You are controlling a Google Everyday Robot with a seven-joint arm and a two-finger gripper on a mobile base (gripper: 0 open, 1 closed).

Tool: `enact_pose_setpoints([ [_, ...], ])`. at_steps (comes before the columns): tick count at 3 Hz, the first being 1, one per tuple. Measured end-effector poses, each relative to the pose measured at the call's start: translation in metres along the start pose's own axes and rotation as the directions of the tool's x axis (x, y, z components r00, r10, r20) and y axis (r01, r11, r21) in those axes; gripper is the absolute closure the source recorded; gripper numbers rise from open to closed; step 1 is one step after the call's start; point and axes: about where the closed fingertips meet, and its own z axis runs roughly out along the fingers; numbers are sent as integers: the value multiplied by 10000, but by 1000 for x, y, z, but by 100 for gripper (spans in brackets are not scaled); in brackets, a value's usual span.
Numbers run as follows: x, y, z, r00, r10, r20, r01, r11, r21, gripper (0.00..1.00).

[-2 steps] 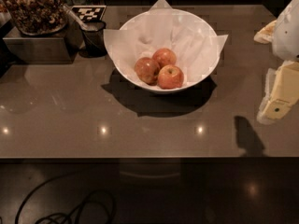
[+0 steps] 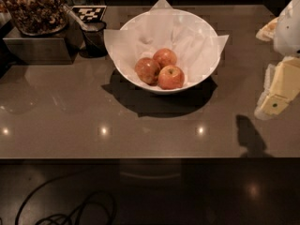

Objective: Pick apple from white bowl

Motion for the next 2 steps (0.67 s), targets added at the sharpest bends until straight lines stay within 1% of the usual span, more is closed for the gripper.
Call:
enact_pose_setpoints([
  [1,-8,-25,3,9857,1392,950,-1375,9902,-245,0],
  [2,-20,-52,12,9261,3147,2080,-3065,9492,-715,0],
])
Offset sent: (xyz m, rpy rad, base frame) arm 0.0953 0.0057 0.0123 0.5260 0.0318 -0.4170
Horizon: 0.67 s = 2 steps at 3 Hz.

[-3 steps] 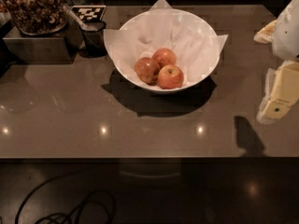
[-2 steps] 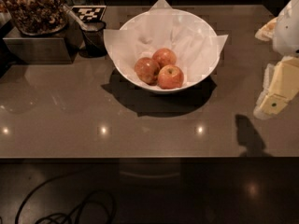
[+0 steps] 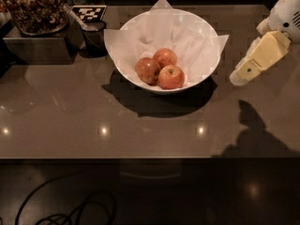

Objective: Pick apple from white bowl

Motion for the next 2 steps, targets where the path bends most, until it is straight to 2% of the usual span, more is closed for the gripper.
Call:
enact_pose_setpoints([
  [1,-31,-13,23,9942,728,792,-695,9966,-440,0],
  [2,-31,-13,24,9935,790,815,-753,9960,-476,0],
])
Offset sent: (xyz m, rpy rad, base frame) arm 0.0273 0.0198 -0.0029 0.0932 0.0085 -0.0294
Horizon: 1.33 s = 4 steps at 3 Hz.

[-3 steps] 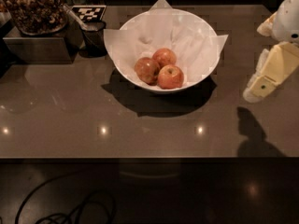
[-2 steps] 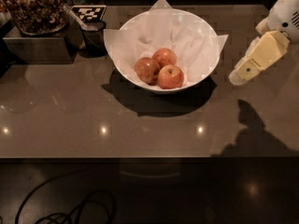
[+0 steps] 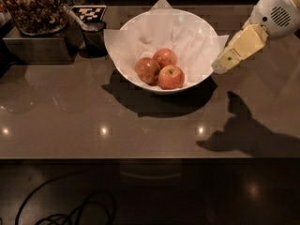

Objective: Pick apple from white bowl

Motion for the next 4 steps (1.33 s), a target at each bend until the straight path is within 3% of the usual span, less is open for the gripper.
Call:
enact_pose_setpoints([
  [1,4,-1,-1,9998,154,135,-158,9995,270,0],
  [3,-37,17,35,9937,-960,585,954,9954,124,0],
  [4,-37,17,35,9935,-971,594,965,9953,125,19],
])
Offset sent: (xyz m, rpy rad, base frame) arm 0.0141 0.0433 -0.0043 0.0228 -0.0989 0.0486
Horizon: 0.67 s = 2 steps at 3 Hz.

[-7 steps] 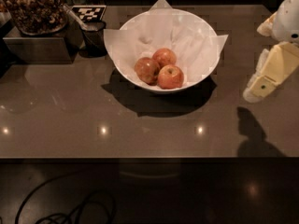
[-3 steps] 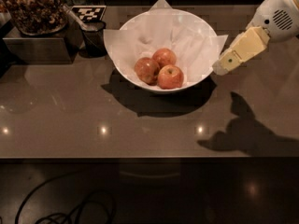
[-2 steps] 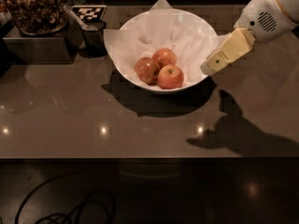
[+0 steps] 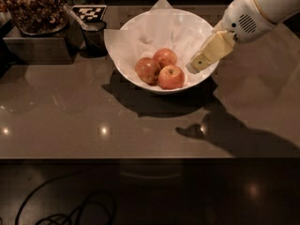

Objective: Pick apple from white bowl

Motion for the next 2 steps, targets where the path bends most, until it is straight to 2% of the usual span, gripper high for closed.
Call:
enact_pose_setpoints([
  [1,0,-1,4,10000,42,-10,-42,10000,26,47],
  [2,0,-5,15,9999,149,-34,-148,9998,92,45],
])
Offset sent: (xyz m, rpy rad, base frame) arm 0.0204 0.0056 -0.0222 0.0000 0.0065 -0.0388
